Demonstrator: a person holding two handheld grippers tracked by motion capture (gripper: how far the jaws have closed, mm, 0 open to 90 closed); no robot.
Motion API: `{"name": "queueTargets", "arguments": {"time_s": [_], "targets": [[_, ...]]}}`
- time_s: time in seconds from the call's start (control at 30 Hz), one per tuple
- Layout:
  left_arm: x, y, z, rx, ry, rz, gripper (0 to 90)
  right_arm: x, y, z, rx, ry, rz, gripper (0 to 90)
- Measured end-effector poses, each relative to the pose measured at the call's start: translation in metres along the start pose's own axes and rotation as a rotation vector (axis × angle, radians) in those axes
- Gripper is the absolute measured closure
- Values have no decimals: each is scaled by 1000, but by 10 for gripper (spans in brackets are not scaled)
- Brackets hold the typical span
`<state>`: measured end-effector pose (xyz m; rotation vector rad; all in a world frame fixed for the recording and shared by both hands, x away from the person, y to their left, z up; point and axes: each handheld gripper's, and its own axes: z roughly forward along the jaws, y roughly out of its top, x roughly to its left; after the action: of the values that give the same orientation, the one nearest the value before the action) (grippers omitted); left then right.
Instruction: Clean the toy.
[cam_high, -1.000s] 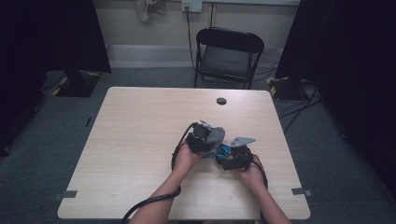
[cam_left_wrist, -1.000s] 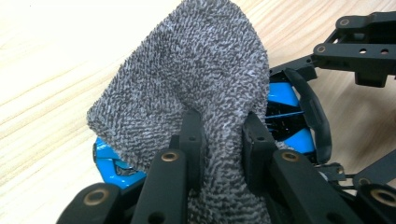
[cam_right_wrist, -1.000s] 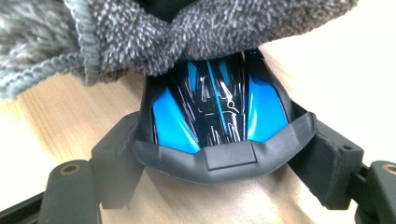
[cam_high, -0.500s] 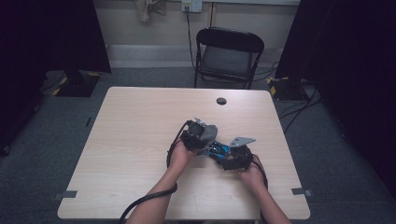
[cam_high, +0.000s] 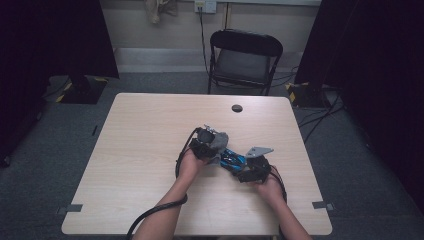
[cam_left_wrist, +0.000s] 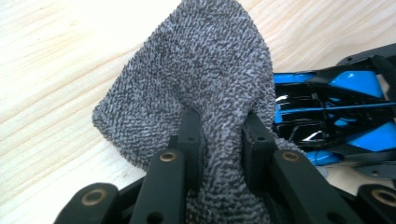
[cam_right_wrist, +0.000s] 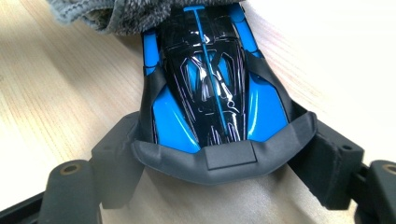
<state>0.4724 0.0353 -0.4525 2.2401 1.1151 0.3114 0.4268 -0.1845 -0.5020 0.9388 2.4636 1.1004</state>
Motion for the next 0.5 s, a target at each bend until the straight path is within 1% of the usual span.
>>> {"name": "queueTargets", "arguments": {"time_s": [0.07,0.2,0.23,0.4,0.5], "targets": [[1,0,0,-5,-1,-7,738,0,0,0,0,0,0,238],[4,-3,1,-10,12,-22,738,0,0,0,0,0,-1,239],[5,-3,1,-17,6,-31,738,0,0,0,0,0,-1,239],[9,-5,1,-18,10,-53,739,0,0,0,0,1,-2,239],[12,-6,1,-14,13,-60,739,0,0,0,0,1,-2,240]]}}
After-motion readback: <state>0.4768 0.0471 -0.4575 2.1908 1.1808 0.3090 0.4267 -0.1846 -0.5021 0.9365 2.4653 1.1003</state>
